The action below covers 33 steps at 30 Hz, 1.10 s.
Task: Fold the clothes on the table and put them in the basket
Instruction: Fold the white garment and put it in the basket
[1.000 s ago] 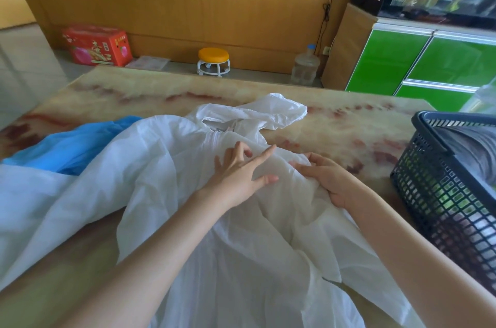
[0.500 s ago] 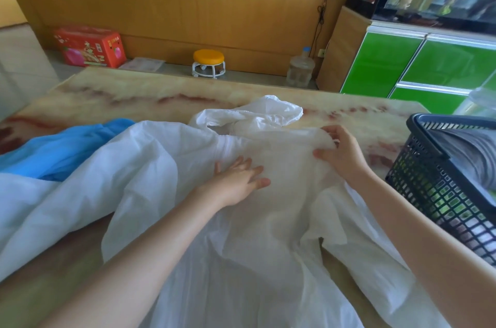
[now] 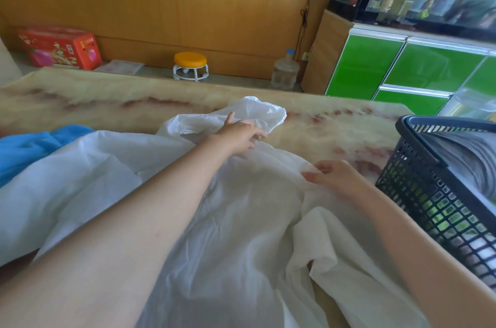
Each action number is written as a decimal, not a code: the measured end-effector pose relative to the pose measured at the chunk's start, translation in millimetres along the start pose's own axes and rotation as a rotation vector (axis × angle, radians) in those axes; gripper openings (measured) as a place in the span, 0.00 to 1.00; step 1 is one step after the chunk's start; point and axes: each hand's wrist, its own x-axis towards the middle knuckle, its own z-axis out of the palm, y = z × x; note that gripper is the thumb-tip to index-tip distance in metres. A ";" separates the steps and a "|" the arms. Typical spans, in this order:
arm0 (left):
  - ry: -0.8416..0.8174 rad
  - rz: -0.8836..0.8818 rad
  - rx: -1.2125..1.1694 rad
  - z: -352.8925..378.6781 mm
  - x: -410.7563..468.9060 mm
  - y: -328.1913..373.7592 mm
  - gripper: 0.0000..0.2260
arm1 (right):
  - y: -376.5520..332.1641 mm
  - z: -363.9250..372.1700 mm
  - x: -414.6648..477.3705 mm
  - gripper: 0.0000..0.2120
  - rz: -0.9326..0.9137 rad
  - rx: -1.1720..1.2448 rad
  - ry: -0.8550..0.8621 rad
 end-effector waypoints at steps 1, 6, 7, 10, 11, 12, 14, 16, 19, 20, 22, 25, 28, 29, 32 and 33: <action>-0.041 0.018 0.041 3.8 3.6 -1.4 0.19 | 1.8 0.8 -0.5 0.10 -0.005 0.018 -0.016; 0.203 -0.056 0.159 11.4 21.0 -13.2 0.05 | 10.7 3.3 13.8 0.02 -0.121 -0.043 0.238; 0.333 -0.120 0.093 8.0 26.0 -12.6 0.03 | 10.2 1.6 17.9 0.02 -0.160 -0.092 0.318; 0.645 -0.192 0.046 -9.6 47.4 0.6 0.04 | 0.1 -5.5 33.0 0.04 -0.220 -0.112 0.533; 0.679 -0.203 0.076 -14.0 53.0 6.4 0.06 | -3.1 -7.2 38.8 0.03 -0.217 -0.119 0.587; 0.676 -0.222 0.111 -16.5 57.1 12.1 0.08 | -4.5 -8.3 44.1 0.01 -0.196 -0.167 0.611; 0.594 -0.268 0.133 -8.3 59.7 17.3 0.17 | 0.9 -6.3 50.7 0.10 -0.118 -0.312 0.530; 0.445 -0.309 0.105 4.3 49.3 24.2 0.22 | 5.9 -4.8 48.0 0.19 -0.108 -0.370 0.415; 0.321 -0.121 0.135 13.7 15.1 43.5 0.18 | -2.6 -2.4 19.2 0.28 -0.309 -0.441 0.345; 0.252 -0.049 0.108 15.8 0.3 51.7 0.17 | -5.8 -0.7 7.3 0.34 -0.348 -0.500 0.256; 0.028 0.006 0.047 25.8 -30.2 60.9 0.20 | -5.1 3.7 -12.3 0.45 -0.299 -0.670 0.009; -0.251 -0.076 0.056 52.2 -64.8 50.6 0.27 | 21.1 8.3 -16.5 0.45 -0.134 -0.879 -0.259; -0.249 -0.122 0.080 63.5 -69.1 38.8 0.30 | 37.2 8.0 -15.4 0.45 -0.111 -0.797 -0.249; -0.253 -0.126 0.069 60.4 -67.4 40.1 0.30 | 36.5 7.1 -17.2 0.46 -0.127 -0.786 -0.235; -0.204 -0.143 -0.038 40.3 -66.9 53.3 0.28 | 25.1 5.4 -30.9 0.50 -0.121 -0.611 -0.183; -0.149 -0.149 -0.086 34.2 -69.8 57.8 0.27 | 20.2 3.9 -38.2 0.51 -0.105 -0.464 -0.134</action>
